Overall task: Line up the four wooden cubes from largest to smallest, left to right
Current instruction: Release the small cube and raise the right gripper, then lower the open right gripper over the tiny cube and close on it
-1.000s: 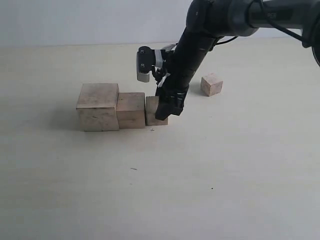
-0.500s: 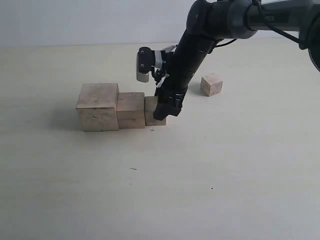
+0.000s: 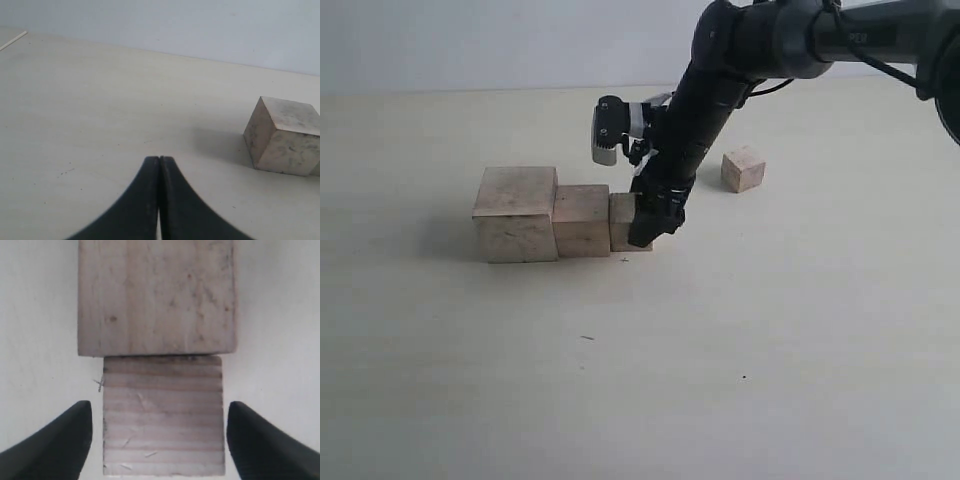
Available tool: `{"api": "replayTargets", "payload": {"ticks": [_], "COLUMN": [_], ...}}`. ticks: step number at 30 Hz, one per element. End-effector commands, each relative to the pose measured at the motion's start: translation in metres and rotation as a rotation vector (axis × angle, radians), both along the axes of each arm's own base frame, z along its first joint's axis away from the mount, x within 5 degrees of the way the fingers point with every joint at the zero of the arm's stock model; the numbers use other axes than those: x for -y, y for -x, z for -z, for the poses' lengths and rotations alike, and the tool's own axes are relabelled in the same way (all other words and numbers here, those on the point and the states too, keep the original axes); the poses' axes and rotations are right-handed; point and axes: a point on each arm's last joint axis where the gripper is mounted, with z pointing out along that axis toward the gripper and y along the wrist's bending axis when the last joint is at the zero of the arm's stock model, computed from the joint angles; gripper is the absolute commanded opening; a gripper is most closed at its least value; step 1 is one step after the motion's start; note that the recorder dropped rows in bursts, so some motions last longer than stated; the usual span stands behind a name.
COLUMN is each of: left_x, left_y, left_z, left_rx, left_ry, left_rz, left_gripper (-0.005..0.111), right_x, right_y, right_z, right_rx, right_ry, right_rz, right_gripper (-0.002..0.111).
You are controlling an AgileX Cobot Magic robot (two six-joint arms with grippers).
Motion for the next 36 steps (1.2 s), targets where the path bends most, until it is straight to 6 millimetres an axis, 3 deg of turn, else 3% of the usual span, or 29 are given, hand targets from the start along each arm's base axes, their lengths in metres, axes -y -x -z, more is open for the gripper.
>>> {"api": "replayTargets", "payload": {"ticks": [1,8,14,16,18,22,23,27,33,36], "left_x": [0.000,0.000,0.000,0.000,0.000,0.000,0.000,0.000,0.000,0.000], "left_y": [0.000,0.000,0.000,0.000,0.000,0.000,0.000,0.000,0.000,0.000], "left_z": [-0.001,-0.001,-0.001,-0.001,-0.001,-0.001,-0.001,-0.001,-0.001,-0.001], "left_rx": [0.012,0.012,0.012,0.012,0.012,0.012,0.012,0.012,0.012,0.012], "left_ry": [-0.007,-0.007,-0.007,-0.007,-0.007,-0.007,-0.007,-0.007,-0.007,-0.007], "left_rz": [-0.004,-0.004,-0.004,-0.004,-0.004,-0.004,-0.004,-0.004,-0.004,-0.004], "left_gripper": [0.000,0.000,0.000,0.000,0.000,0.000,0.000,0.000,0.000,0.000], "right_x": [0.000,0.003,0.019,0.025,0.030,0.038,0.041,0.059,0.107,0.126], "right_y": [0.000,0.001,0.001,-0.002,-0.006,-0.015,-0.017,-0.033,-0.060,-0.069], "right_z": [-0.013,-0.044,-0.067,-0.071,-0.077,-0.085,-0.087,-0.088,-0.085,-0.080], "right_rx": [0.006,0.060,0.059,0.057,0.074,0.178,0.187,0.175,0.125,0.009], "right_ry": [-0.012,-0.026,0.095,0.143,0.158,0.172,0.166,0.117,0.068,0.011], "right_rz": [0.044,0.074,0.308,0.488,0.664,0.746,0.768,0.921,1.183,1.294], "right_gripper": [0.080,0.080,0.076,0.066,0.047,0.005,0.000,0.000,0.001,0.011]}}
